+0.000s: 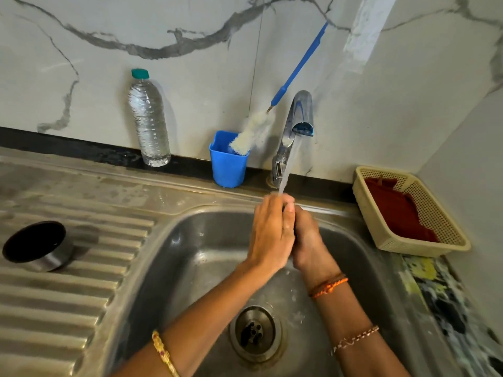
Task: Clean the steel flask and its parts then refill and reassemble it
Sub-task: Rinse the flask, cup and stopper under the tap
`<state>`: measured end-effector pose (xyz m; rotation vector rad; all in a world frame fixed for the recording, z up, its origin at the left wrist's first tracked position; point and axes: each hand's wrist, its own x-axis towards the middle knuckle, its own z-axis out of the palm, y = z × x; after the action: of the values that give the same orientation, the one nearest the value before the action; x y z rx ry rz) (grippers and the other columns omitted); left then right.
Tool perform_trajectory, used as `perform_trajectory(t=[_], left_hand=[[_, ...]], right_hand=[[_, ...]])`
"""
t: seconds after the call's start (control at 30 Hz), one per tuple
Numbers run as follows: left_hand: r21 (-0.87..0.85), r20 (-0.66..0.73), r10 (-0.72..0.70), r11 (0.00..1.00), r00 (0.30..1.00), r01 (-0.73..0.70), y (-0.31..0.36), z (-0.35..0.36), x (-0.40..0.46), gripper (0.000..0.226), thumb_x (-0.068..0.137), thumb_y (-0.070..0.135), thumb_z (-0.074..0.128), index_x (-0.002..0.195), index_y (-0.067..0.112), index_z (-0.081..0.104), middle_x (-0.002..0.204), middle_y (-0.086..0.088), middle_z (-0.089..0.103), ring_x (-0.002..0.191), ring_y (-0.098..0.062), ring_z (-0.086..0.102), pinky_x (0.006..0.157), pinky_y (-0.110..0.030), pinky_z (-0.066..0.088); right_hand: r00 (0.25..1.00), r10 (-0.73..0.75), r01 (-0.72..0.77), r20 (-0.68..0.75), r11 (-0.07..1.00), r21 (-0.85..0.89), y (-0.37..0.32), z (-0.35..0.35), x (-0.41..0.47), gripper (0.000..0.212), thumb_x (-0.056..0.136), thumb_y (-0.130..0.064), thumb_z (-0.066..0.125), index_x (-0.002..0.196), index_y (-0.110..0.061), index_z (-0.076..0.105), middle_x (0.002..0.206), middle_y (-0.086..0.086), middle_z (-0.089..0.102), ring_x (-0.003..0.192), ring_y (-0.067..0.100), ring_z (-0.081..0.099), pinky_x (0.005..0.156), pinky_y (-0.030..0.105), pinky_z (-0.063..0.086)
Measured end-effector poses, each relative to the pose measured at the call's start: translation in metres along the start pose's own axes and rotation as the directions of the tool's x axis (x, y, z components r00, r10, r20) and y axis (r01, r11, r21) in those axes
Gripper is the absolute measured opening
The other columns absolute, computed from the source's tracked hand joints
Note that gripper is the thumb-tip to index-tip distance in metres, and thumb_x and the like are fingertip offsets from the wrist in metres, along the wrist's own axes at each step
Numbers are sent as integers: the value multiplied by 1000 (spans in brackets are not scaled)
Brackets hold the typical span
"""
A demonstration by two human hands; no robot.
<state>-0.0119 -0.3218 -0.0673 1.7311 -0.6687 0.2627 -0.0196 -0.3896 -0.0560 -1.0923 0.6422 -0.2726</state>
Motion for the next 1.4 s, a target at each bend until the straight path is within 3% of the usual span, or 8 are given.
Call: perform_trajectory(t=[0.1, 0.23, 0.4, 0.47, 0.67, 0.9, 1.13, 1.4], left_hand=[[-38, 74, 262, 965, 962, -260, -28, -9, 8, 26, 95, 26, 30, 100, 13, 52, 98, -6, 54, 92, 3, 47, 82, -7, 36], [-343, -32, -353, 883, 935, 322, -6, -16, 22, 25, 97, 14, 35, 79, 13, 52, 76, 4, 53, 71, 4, 54, 61, -9, 41], [-393, 492, -826, 70, 274, 917, 1, -31, 34, 37, 94, 40, 41, 83, 10, 59, 71, -7, 59, 65, -19, 55, 59, -30, 45], [-434, 508, -815, 38, 279, 900, 0, -29, 28, 40, 92, 46, 44, 79, 12, 58, 70, -5, 59, 65, -18, 55, 59, -29, 44], [-735, 392, -724, 125, 568, 666, 0, -1, 10, 24, 92, 32, 50, 98, 13, 64, 94, -9, 66, 90, -23, 63, 76, -34, 50], [-467, 482, -777, 162, 404, 869, -13, -27, 48, 37, 96, 35, 36, 81, 11, 59, 76, -9, 60, 68, -21, 55, 60, -29, 42], [-424, 501, -807, 88, 314, 901, -13, -23, 46, 31, 91, 30, 39, 73, 10, 54, 50, -3, 53, 44, -15, 51, 42, -17, 36], [-574, 500, -773, 43, 391, 818, -10, -19, 46, 32, 94, 35, 46, 86, 9, 62, 65, -7, 66, 69, -21, 62, 64, -31, 49]], right_hand=[[987, 136, -137, 84, 991, 4, -23, 0, 0, 22, 96, -17, 43, 85, -7, 59, 79, 10, 59, 72, 18, 56, 66, 29, 47], [891, -423, 448, 164, 764, -464, 4, 12, -19, 36, 101, -27, 33, 117, -11, 60, 117, 6, 62, 103, 9, 55, 98, 27, 42], [371, -486, 888, 791, -63, -456, 6, -19, -5, 61, 97, -50, 18, 142, -11, 30, 149, 6, 27, 138, 14, 26, 112, 17, 22], [276, -454, 885, 847, -222, -408, 7, -29, 2, 51, 99, -45, 20, 137, -14, 36, 144, 11, 41, 131, 16, 39, 106, 25, 35], [824, -531, 529, 195, 602, -598, 20, 0, 4, 62, 89, -48, 29, 134, -11, 49, 134, 13, 53, 126, 26, 47, 107, 47, 36], [285, -391, 776, 875, -442, -450, 4, -32, -2, 60, 85, -11, 37, 143, -7, 22, 149, 14, 29, 141, 19, 14, 117, 37, 11], [6, -626, 789, 780, -476, -388, 3, -37, -4, 19, 89, -5, 54, 97, 0, 71, 103, 14, 70, 104, 22, 65, 93, 29, 50], [206, -732, 701, 649, -352, -620, 22, -22, -6, 48, 78, 0, 46, 125, -8, 48, 130, 11, 51, 131, 14, 35, 112, 30, 24]])
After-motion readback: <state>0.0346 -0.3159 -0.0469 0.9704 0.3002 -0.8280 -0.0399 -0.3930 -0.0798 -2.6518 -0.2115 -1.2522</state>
